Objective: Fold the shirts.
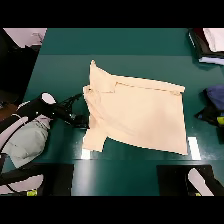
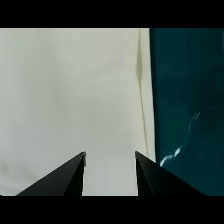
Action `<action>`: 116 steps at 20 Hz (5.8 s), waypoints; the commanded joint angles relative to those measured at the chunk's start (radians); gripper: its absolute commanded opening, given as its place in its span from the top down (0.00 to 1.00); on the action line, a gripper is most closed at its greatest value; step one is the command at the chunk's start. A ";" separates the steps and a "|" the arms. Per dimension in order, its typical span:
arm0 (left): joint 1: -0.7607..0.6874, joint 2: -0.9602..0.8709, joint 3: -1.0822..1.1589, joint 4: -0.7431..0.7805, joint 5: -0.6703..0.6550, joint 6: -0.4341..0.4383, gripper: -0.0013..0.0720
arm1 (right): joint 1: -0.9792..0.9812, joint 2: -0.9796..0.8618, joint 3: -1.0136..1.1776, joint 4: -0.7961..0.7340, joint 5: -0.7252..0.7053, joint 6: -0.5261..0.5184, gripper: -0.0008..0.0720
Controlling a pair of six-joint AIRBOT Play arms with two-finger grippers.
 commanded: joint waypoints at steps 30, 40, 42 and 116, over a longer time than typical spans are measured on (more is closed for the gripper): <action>0.003 0.333 1.460 0.297 0.126 -0.177 0.95 | -0.012 0.054 0.891 0.579 -0.291 -0.134 0.97; 0.003 0.426 1.441 0.212 0.068 -0.251 0.95 | -0.012 0.000 1.257 0.292 0.068 0.099 0.97; 0.003 0.392 1.352 0.256 0.043 -0.273 0.95 | -0.012 0.011 1.150 0.271 0.071 0.110 0.97; 0.095 0.276 0.061 -0.010 0.113 -0.002 0.95 | -0.314 -0.338 -0.114 0.085 -0.034 -0.138 0.33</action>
